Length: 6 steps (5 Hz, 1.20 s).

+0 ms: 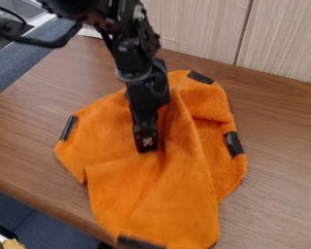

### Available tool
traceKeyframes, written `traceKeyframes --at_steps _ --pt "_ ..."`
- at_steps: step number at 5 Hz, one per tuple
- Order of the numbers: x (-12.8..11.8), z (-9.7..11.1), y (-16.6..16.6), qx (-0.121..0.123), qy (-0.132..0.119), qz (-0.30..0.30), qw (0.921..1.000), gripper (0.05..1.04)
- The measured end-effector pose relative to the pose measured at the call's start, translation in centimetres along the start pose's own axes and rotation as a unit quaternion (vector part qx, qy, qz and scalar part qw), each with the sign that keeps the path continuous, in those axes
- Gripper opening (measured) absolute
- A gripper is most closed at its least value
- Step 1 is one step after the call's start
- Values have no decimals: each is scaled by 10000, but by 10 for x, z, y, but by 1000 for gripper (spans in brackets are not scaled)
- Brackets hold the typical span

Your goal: Move the cloth to the top left of the table

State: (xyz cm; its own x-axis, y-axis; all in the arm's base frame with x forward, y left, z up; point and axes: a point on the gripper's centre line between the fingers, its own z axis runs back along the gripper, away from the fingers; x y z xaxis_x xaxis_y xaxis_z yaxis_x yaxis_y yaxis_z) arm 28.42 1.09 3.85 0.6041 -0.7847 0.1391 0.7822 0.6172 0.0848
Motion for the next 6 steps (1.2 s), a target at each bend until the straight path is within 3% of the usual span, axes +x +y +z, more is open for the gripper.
traceKeyframes --at_steps 3,6 --pt "-8 -6 72 -67 60 433 9990 1000" --pt "-14 -5 72 -106 60 481 9988 999"
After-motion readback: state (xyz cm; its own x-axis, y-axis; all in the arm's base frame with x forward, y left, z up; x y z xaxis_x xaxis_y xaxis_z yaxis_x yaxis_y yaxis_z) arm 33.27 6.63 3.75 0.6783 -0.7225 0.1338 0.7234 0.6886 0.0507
